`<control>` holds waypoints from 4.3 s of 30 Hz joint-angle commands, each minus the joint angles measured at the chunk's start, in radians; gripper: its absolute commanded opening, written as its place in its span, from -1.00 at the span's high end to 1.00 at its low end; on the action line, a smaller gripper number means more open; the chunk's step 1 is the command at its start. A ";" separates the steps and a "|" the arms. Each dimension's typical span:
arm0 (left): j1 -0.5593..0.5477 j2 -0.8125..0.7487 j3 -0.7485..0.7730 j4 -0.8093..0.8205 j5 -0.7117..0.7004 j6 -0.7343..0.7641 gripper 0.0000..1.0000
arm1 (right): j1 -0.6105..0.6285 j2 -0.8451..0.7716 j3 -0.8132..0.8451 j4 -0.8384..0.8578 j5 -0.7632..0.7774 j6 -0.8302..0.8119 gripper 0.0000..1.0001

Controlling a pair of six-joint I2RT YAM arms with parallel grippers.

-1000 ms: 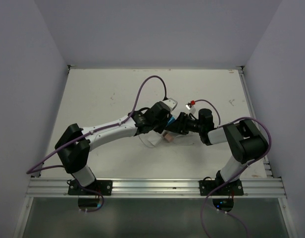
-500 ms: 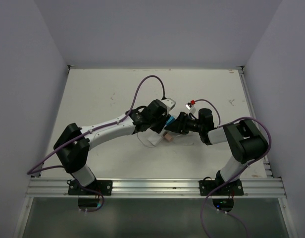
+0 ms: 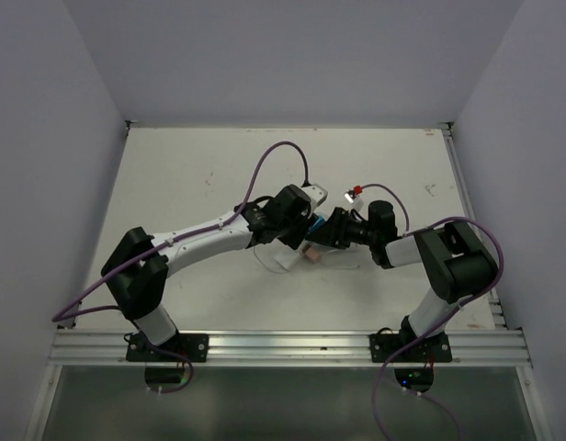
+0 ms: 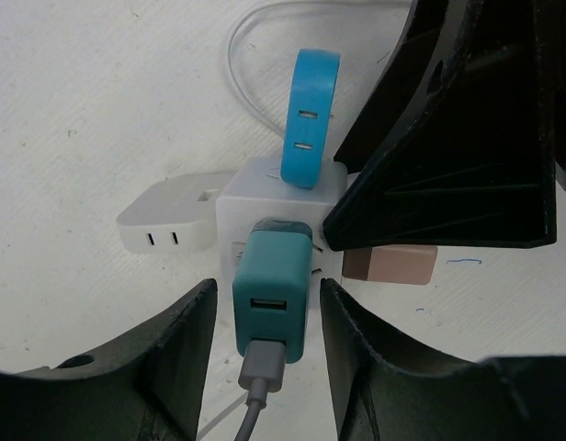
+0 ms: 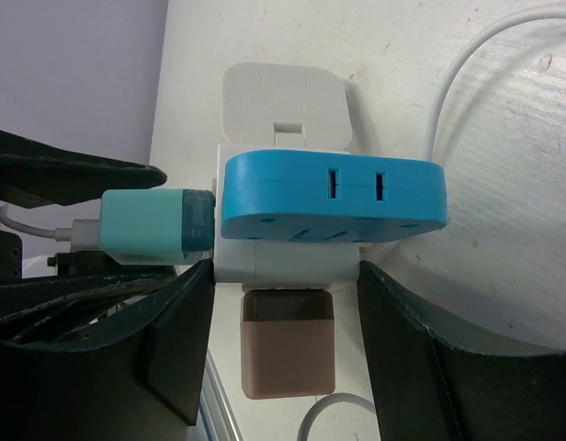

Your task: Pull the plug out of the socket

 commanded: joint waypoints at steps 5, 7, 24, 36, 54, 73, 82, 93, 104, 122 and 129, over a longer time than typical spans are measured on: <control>0.010 0.029 0.068 -0.027 0.021 0.031 0.04 | -0.006 0.009 0.015 -0.038 0.047 -0.067 1.00; 0.015 0.032 0.079 -0.032 0.027 0.031 0.17 | -0.006 0.009 0.013 -0.039 0.046 -0.067 1.00; 0.047 -0.012 0.157 -0.075 0.062 0.024 1.00 | -0.005 0.003 0.039 -0.216 0.160 -0.142 1.00; 0.120 -0.155 0.111 0.053 0.079 0.002 1.00 | -0.008 0.020 0.062 -0.312 0.227 -0.165 1.00; 0.228 -0.309 -0.170 0.117 -0.020 -0.166 1.00 | -0.042 0.005 0.041 -0.214 0.139 -0.091 1.00; 0.559 -0.396 -0.591 0.568 0.035 -0.495 0.64 | -0.034 -0.500 0.189 -0.815 0.231 -0.300 -0.57; 0.688 -0.324 -0.717 0.777 0.176 -0.585 0.39 | -0.028 -0.736 0.231 -1.090 0.305 -0.407 -0.64; 0.748 -0.379 -0.737 0.737 0.220 -0.591 -0.48 | -0.003 -0.865 0.236 -1.241 0.383 -0.441 -0.64; 0.749 -0.618 -0.574 0.288 0.121 -0.452 -0.99 | 0.251 -0.733 0.308 -1.241 0.667 -0.458 -0.64; 0.749 -0.870 -0.517 -0.015 0.213 -0.317 -0.99 | 0.577 -0.230 0.559 -1.190 1.158 -0.508 -0.34; 0.749 -0.876 -0.567 0.004 0.254 -0.332 -0.99 | 0.586 -0.126 0.573 -1.136 1.138 -0.518 -0.32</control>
